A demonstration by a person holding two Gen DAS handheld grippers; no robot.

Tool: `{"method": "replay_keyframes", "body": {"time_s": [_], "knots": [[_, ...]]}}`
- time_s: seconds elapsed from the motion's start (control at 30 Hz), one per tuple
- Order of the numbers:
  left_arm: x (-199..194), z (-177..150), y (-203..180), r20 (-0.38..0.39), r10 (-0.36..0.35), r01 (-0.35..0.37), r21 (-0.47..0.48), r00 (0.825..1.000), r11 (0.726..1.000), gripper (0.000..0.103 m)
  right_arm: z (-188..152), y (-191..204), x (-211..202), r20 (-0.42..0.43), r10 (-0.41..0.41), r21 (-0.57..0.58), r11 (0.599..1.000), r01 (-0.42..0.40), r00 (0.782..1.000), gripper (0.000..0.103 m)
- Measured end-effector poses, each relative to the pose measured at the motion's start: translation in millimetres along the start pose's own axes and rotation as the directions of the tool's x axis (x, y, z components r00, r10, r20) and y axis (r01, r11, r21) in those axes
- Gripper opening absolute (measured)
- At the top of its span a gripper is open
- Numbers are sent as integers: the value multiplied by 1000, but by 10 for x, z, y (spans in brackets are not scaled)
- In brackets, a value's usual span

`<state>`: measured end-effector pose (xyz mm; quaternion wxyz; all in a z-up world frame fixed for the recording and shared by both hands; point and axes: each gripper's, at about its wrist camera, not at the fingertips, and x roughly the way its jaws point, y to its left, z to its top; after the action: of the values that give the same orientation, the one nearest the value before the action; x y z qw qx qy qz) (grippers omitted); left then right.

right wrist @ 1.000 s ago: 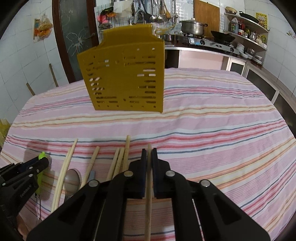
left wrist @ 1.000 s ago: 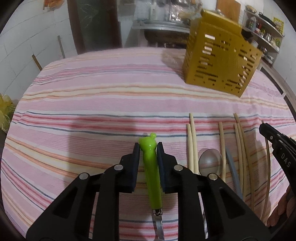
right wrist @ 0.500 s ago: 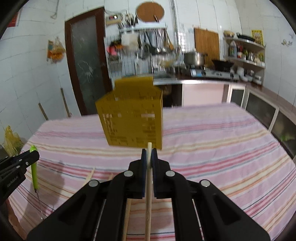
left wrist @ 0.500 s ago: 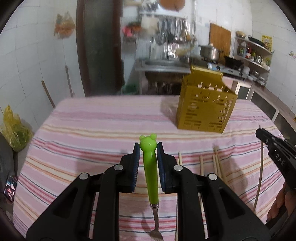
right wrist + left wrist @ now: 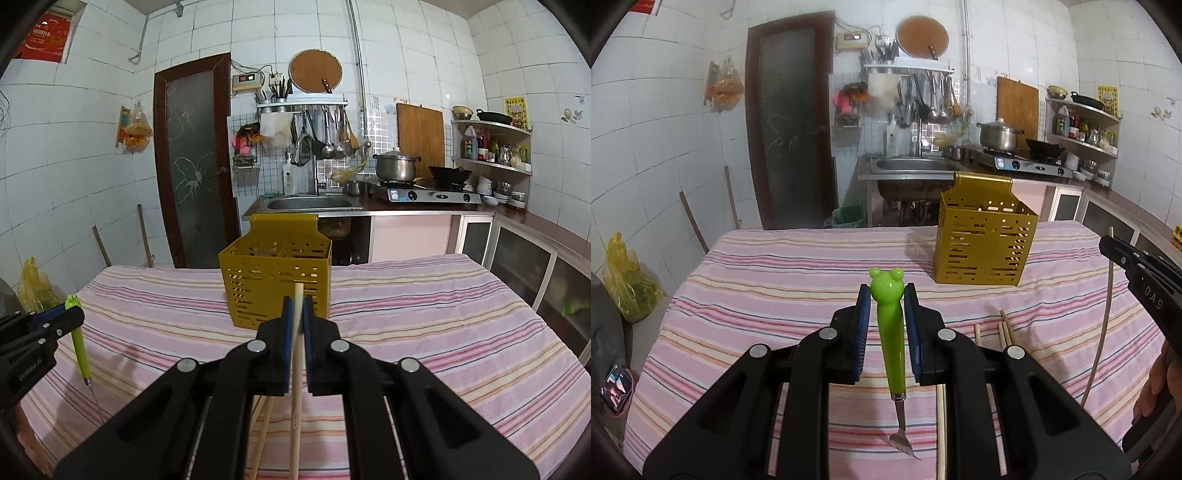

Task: Organize utensils
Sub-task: 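Lift the fork and chopstick and lower both into the yellow holder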

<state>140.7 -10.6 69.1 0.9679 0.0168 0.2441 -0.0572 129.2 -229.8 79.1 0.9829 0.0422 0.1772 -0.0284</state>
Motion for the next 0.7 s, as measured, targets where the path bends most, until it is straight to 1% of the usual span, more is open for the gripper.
{"method": "replay_keyframes", "body": {"time_s": [0.1, 0.4, 0.6, 0.7], "knots": [[-69, 6, 16, 17, 19, -19, 3, 1000, 1000, 17, -15, -5, -55, 6, 0, 3, 1000, 0, 1000, 6], [-210, 48, 19, 53, 29, -29, -8, 998, 1000, 17, -8, 19, -194, 36, -17, 8, 1000, 17, 999, 6], [-236, 164, 1, 79, 29, -29, -5, 996, 1000, 17, 101, 19, -234, 69, -29, 2, 1000, 29, 997, 6], [-232, 276, -40, 95, 21, -21, 1, 995, 1000, 17, 195, -7, -202, 79, -33, 3, 999, 33, 996, 6]]}}
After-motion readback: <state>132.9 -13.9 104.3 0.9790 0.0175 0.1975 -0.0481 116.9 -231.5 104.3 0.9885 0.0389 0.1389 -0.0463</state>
